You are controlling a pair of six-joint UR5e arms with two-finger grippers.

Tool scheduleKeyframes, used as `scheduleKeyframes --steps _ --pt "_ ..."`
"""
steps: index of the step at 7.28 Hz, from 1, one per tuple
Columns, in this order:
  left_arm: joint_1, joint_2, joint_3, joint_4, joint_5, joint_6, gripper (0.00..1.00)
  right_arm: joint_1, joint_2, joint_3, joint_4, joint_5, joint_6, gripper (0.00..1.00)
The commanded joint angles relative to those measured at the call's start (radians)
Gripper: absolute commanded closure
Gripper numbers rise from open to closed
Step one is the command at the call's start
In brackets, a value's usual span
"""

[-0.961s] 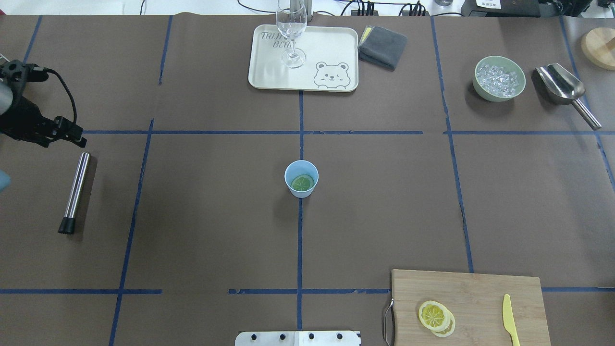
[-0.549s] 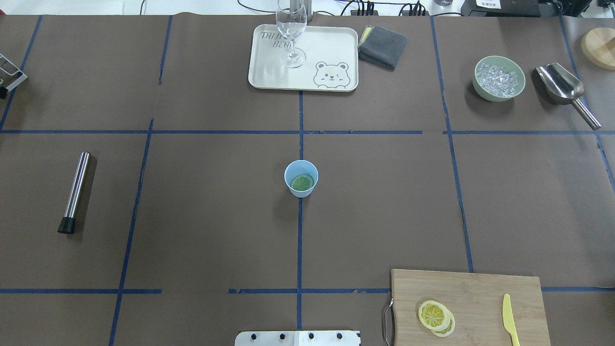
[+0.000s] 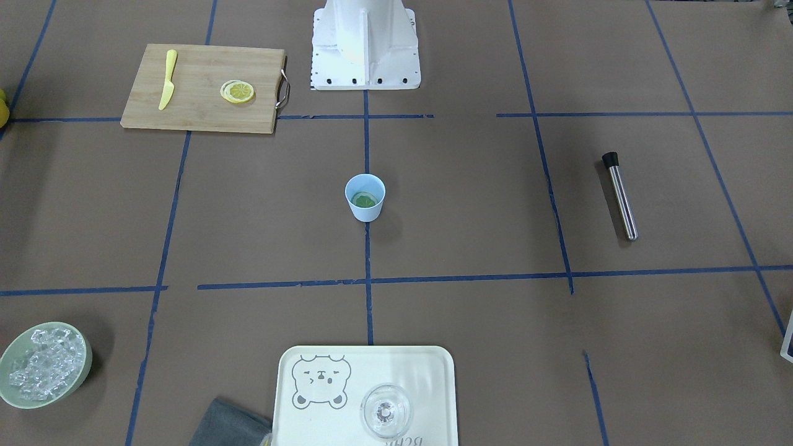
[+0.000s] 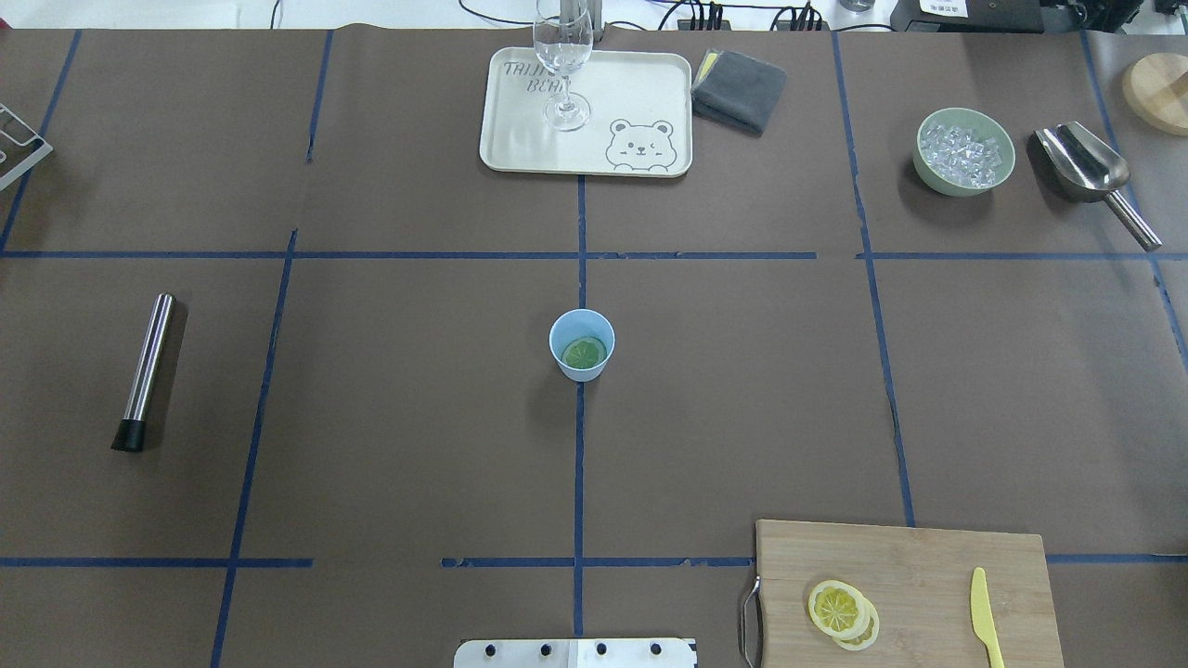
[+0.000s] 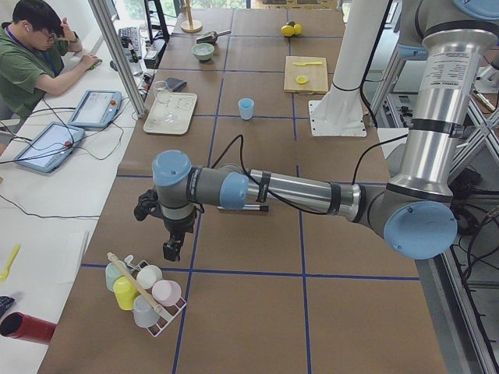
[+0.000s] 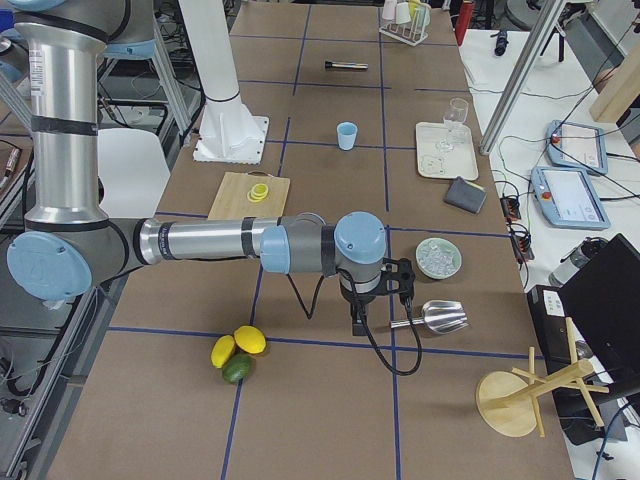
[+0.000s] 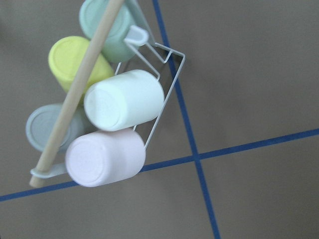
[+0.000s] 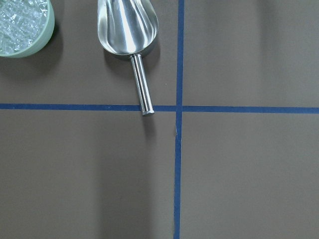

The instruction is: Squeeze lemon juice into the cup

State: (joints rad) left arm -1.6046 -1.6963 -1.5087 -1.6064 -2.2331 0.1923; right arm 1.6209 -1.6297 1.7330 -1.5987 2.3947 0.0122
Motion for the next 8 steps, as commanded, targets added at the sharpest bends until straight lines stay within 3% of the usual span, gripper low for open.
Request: scheduleKeyframes --steps 1,3,5,8 --pt "-0.026 0.017 0.019 -0.007 0.000 0.007 0.00 -0.001 0.001 -0.003 -0.001 0.000 0.000 0.00" --pt "-0.026 0.015 -0.025 0.047 -0.005 -0.118 0.00 -0.001 0.001 -0.004 -0.001 0.001 0.000 0.00" --pt "-0.025 0.017 -0.056 0.124 -0.083 -0.123 0.00 -0.001 0.001 -0.006 -0.001 0.001 0.000 0.00" --pt "-0.021 0.017 -0.056 0.117 -0.083 -0.120 0.00 -0.001 0.001 -0.021 -0.001 0.001 0.000 0.00"
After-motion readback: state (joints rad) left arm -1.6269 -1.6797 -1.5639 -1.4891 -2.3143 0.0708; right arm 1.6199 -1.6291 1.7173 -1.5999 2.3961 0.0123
